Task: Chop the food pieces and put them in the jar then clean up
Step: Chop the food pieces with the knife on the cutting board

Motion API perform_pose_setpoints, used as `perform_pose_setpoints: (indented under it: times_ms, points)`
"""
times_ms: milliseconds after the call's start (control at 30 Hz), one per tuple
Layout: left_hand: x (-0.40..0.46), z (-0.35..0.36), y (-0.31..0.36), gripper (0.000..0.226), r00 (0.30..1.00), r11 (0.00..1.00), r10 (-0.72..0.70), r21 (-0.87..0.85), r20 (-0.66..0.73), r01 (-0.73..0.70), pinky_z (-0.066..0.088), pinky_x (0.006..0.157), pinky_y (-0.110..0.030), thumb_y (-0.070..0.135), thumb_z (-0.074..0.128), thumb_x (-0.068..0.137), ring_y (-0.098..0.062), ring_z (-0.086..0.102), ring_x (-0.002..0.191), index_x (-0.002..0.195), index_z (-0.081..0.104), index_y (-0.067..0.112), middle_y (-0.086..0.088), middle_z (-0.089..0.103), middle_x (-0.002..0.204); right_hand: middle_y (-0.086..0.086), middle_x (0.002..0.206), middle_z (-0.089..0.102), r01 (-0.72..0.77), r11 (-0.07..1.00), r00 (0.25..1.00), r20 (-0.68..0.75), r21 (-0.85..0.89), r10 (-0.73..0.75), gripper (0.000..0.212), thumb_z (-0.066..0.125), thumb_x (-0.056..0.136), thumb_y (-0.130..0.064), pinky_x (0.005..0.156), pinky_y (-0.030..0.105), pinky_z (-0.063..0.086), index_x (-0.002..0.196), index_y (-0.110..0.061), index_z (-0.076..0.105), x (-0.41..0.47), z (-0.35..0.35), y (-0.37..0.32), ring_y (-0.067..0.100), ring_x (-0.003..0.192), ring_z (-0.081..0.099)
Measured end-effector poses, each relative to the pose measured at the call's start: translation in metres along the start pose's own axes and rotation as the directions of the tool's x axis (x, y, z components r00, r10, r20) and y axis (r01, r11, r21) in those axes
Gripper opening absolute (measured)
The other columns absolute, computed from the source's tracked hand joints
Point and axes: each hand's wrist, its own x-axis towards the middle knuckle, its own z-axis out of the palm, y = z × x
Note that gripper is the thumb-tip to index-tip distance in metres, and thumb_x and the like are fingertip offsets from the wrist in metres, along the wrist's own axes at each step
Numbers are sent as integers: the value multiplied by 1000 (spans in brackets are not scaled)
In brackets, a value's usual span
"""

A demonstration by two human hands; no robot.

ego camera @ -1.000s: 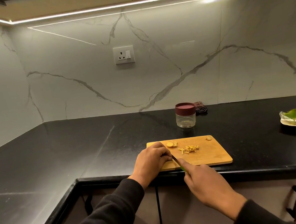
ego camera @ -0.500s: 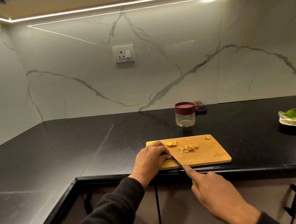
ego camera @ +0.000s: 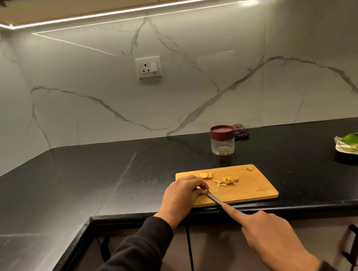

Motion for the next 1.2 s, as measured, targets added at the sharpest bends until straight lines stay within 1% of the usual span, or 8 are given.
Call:
perform_pose_setpoints:
  times_ms: [200,367,567,700,800,967,1133,1200]
  points:
    - [5,-1,-3,35,990,995,61,67,131,-70,48,98,-22,28,58,100,-6,52,116,133,61,38,11,57,129,-4,86,49,2,1000,1000,10,27,-2,64,33,109,-24,64,27,36,155,-54,0,0,-1,-2,11,63,41]
    - [2,2,-3,49,997,999,25,23,75,-27,48,101,-28,26,57,100,-9,55,115,147,45,38,9,59,128,-6,78,49,0,991,1000,-16,133,2,61,32,109,-29,54,23,31,156,-52,0,-1,1,-1,10,60,43]
    - [-5,5,-3,39,999,999,4,-43,-33,-5,51,95,-22,17,57,101,-8,61,108,137,50,29,7,61,123,-5,72,50,20,972,1000,-27,235,-15,58,30,109,-35,50,26,32,157,-50,1,1,3,-6,10,62,49]
    - [-5,7,-5,28,998,998,-16,-67,-65,12,56,88,-25,12,59,99,-11,63,105,122,52,26,7,50,124,-8,78,53,73,965,997,-22,252,-70,57,31,109,-37,57,24,38,156,-51,3,8,7,-14,9,65,51]
    - [-5,8,-6,28,997,999,-27,-49,-69,24,56,86,-23,6,60,97,-11,62,99,117,51,23,6,49,121,-8,80,52,77,964,997,-3,255,-79,56,32,109,-37,59,22,35,156,-51,6,13,8,-15,7,64,47]
    - [-5,8,-7,28,997,998,-40,-57,-61,37,55,87,-22,6,59,97,-10,62,99,117,51,25,6,51,122,-10,77,52,37,960,999,-29,277,-30,55,34,108,-37,50,19,32,157,-50,11,22,7,0,5,63,50]
    - [-4,10,-9,28,997,996,-50,-70,-66,45,55,89,-23,4,59,97,-9,62,100,115,52,24,6,52,121,-9,81,59,-12,952,999,-36,306,24,56,35,108,-36,61,21,48,157,-47,12,30,6,14,7,70,58]
    - [-3,9,-9,26,995,994,-61,-99,-83,53,55,88,-21,4,59,97,-7,62,100,113,53,24,7,53,120,-9,80,58,8,948,999,-43,318,6,56,35,108,-37,59,20,46,157,-48,11,30,6,13,7,69,58]
